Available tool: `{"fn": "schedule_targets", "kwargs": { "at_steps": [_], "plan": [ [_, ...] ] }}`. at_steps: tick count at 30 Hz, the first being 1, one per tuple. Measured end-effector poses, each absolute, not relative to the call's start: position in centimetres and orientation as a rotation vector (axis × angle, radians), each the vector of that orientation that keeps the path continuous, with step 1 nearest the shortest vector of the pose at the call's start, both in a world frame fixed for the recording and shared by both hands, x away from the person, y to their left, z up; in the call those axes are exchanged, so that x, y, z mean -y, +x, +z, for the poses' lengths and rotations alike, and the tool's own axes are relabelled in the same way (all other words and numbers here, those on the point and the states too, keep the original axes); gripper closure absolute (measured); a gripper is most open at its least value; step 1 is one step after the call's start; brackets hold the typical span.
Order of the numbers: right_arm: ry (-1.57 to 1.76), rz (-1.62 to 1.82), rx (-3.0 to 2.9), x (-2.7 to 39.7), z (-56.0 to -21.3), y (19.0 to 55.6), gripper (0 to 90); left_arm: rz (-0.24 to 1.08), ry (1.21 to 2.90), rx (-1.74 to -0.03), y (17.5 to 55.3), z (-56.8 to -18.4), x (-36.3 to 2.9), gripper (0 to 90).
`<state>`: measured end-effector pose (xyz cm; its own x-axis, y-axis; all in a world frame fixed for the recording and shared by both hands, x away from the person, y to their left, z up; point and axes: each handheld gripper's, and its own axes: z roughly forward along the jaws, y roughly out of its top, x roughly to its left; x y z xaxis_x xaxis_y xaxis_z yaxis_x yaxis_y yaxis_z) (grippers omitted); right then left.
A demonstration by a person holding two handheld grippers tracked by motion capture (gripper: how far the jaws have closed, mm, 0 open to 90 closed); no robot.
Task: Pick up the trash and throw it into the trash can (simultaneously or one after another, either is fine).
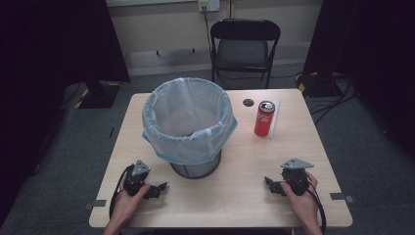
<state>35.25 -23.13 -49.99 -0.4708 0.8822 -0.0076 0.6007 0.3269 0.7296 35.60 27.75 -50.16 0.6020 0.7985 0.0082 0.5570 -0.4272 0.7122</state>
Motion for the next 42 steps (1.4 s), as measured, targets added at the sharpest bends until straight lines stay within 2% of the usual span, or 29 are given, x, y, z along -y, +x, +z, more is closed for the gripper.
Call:
{"fn": "schedule_targets", "kwargs": {
  "at_steps": [15, 19, 24, 42],
  "plan": [
    [1.312, 0.948, -2.192, 23.2, -50.0, 35.3, 10.8, 0.452, 2.148, -1.066, 35.6, -50.2, -27.8, 0.3],
    [1.317, 0.97, -2.185, 23.3, -49.8, 35.5, 15.9, 0.451, 2.148, -1.064, 35.6, -50.2, -27.8, 0.3],
    [1.304, 0.985, -2.175, 23.2, -49.1, 35.8, 15.9, 0.451, 2.151, -1.063, 35.6, -50.1, -27.8, 0.2],
    [1.259, 1.002, -2.169, 22.8, -46.5, 39.3, 16.0, 0.445, 2.155, -1.056, 35.8, -50.1, -27.8, 0.0]
  ]
}}
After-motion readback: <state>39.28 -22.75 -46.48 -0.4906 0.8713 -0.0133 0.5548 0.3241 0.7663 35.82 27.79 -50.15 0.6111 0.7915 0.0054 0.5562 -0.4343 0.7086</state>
